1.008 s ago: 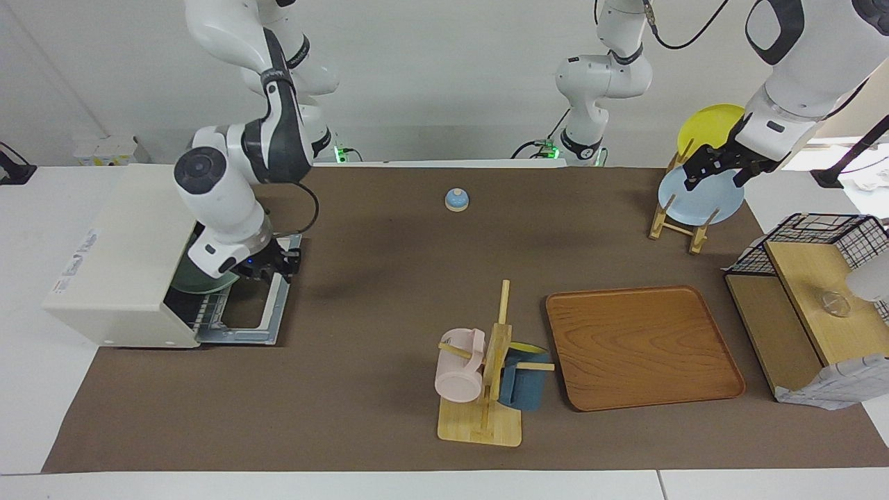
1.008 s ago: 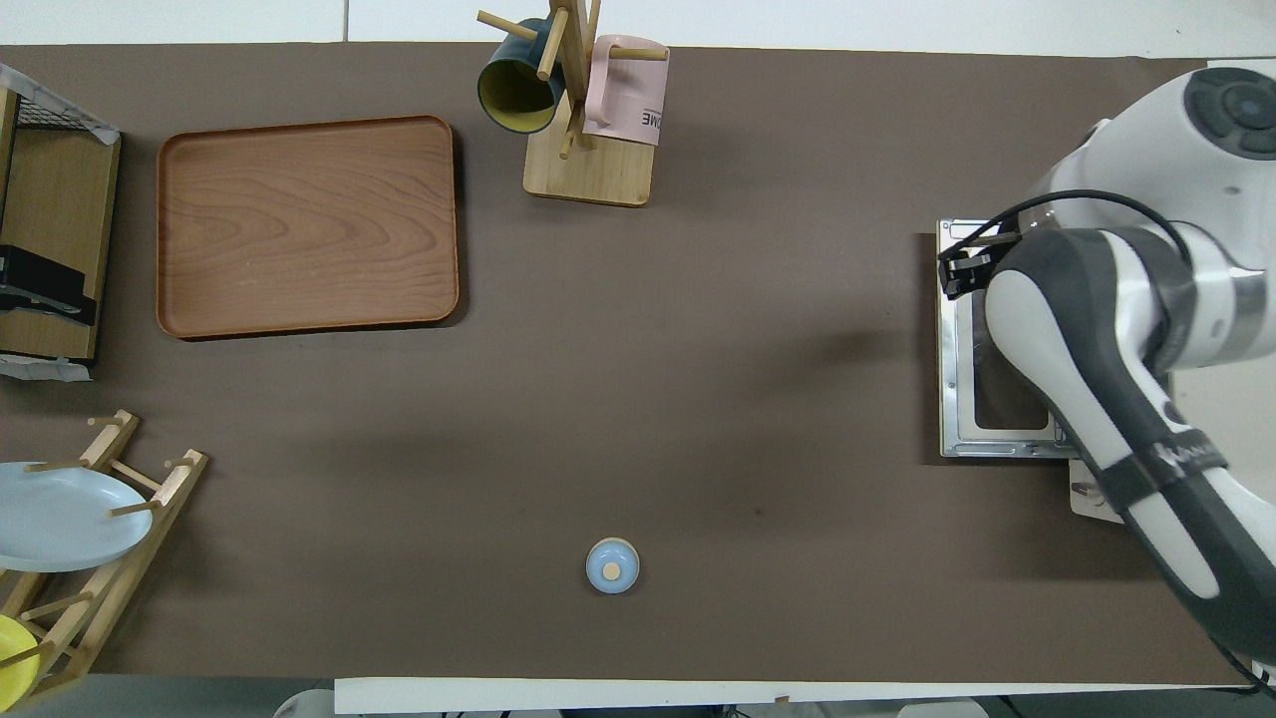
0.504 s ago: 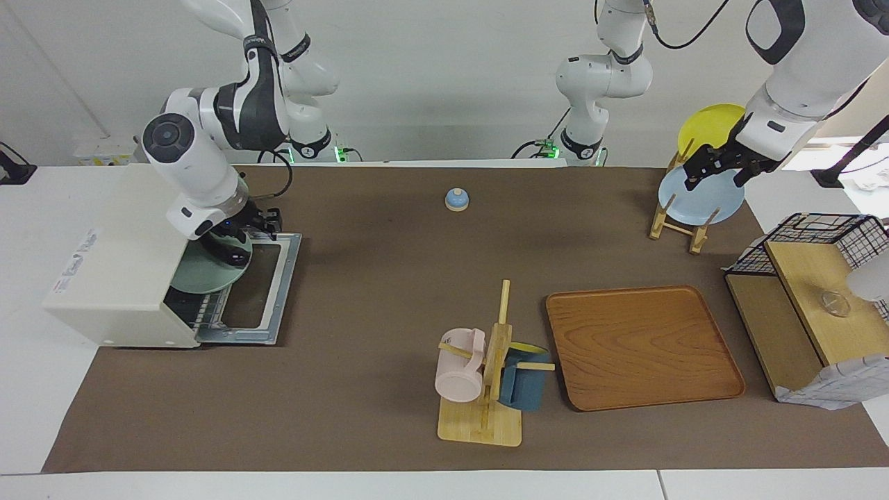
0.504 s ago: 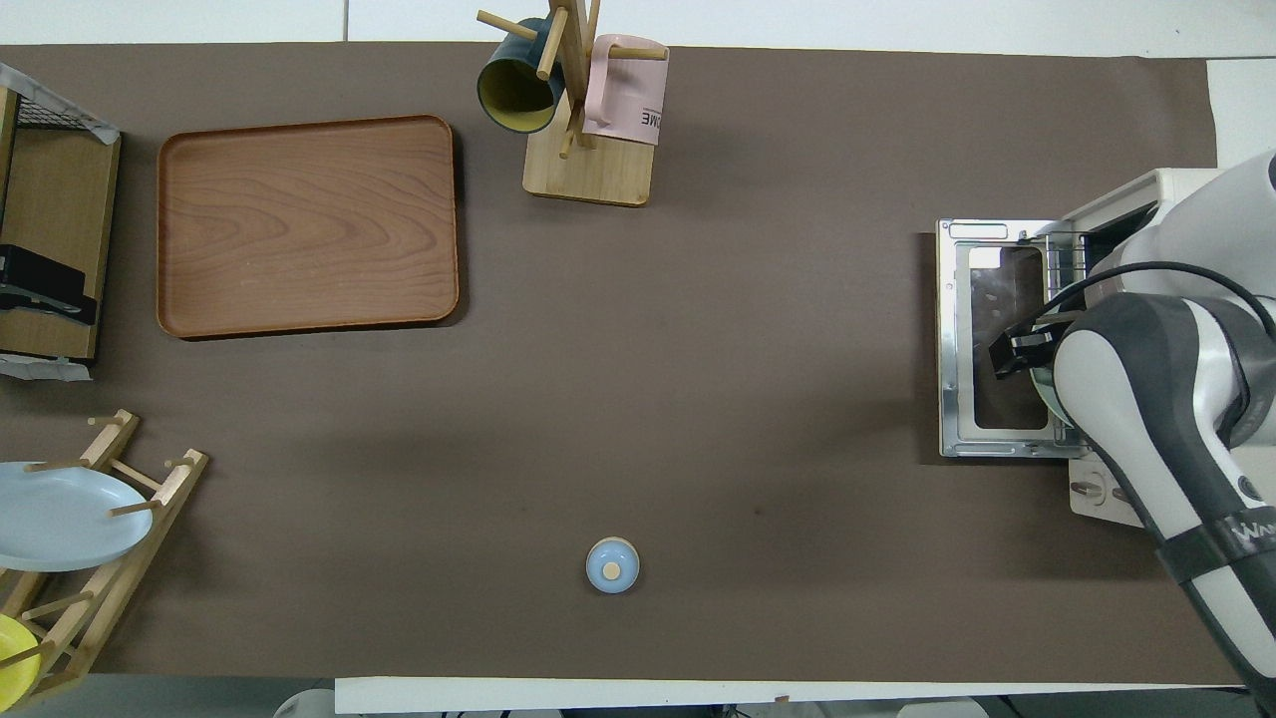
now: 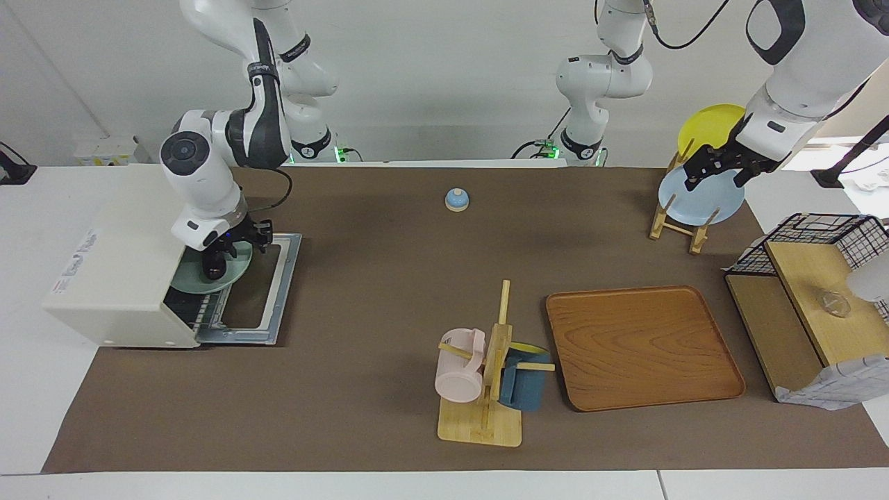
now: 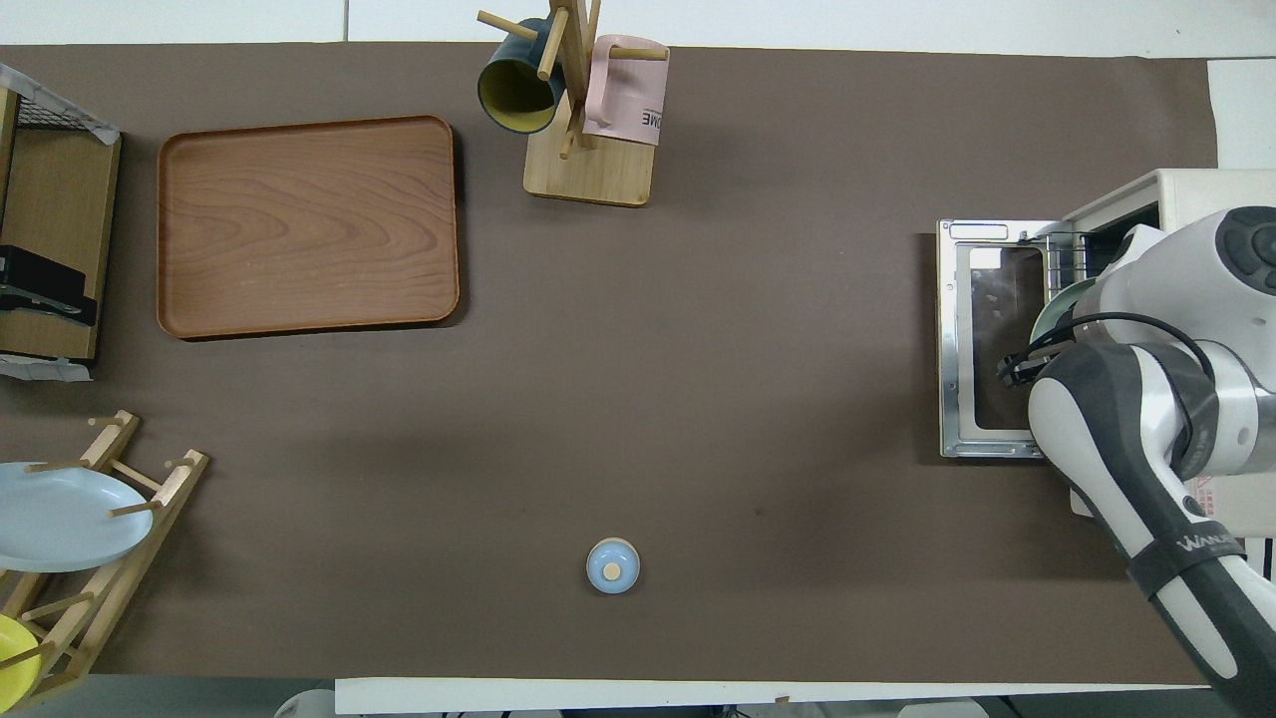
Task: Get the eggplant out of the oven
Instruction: 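Pull the plate with the eggplant out of the oven toward the table center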
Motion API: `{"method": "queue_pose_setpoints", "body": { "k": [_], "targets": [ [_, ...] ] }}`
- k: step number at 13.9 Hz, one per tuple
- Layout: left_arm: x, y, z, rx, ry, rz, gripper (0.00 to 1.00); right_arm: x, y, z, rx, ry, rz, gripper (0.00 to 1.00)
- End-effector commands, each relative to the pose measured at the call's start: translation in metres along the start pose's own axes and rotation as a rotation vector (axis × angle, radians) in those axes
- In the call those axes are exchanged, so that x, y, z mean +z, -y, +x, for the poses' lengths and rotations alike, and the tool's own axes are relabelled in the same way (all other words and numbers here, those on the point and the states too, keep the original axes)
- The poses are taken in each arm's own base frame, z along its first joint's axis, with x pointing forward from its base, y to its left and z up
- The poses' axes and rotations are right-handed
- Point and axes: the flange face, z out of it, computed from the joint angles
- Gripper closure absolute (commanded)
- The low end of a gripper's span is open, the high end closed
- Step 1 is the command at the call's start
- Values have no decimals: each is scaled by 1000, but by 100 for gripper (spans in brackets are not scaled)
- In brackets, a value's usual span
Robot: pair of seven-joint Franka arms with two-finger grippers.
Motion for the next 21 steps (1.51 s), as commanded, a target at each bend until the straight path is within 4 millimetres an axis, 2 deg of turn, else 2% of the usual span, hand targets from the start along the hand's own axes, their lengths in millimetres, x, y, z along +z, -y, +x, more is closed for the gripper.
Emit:
{"method": "queue_pose_setpoints", "body": {
  "k": [1,2,3,5,6,7,10,12,13,14,15,16,18,19,20,21],
  "targets": [
    [-2,2,-4,4,10,12,0,2,3,-9,-36,-4,-15,72],
    [-2,2,-4,4,10,12,0,2,4,-9,-51,2,-35,89],
    [-2,3,-4,3,10,12,0,-2,13,-6,-89,20,-74,100],
    [-2,2,-4,4,10,12,0,-30,63,16,-101,62,-113,100],
    [-2,3,-4,3,10,12,0,-45,101,27,-65,67,-136,100],
    [-2,3,-4,3,9,12,0,-58,148,40,-38,74,-158,100],
    [-2,2,-4,4,10,12,0,-83,283,81,86,83,-203,100],
    [-2,2,-4,4,10,12,0,-86,382,103,152,83,-205,100],
    [-2,3,-4,3,10,12,0,-73,438,111,196,93,-197,100],
    [-2,3,-4,3,10,12,0,-73,479,120,230,59,-165,100],
    [-2,2,-4,4,10,12,0,-65,509,130,250,40,-130,100],
    [-2,3,-4,3,10,12,0,-54,538,131,254,17,-97,100],
    [-2,3,-4,3,10,12,0,-34,567,133,273,-41,-45,97],
    [-1,3,-5,1,21,12,0,-27,572,135,266,-63,-26,82],
    [2,2,-18,0,79,11,0,-30,574,134,263,-70,-22,68],
    [5,1,-27,1,108,6,0,-37,569,136,267,-71,-19,64]
  ]
}}
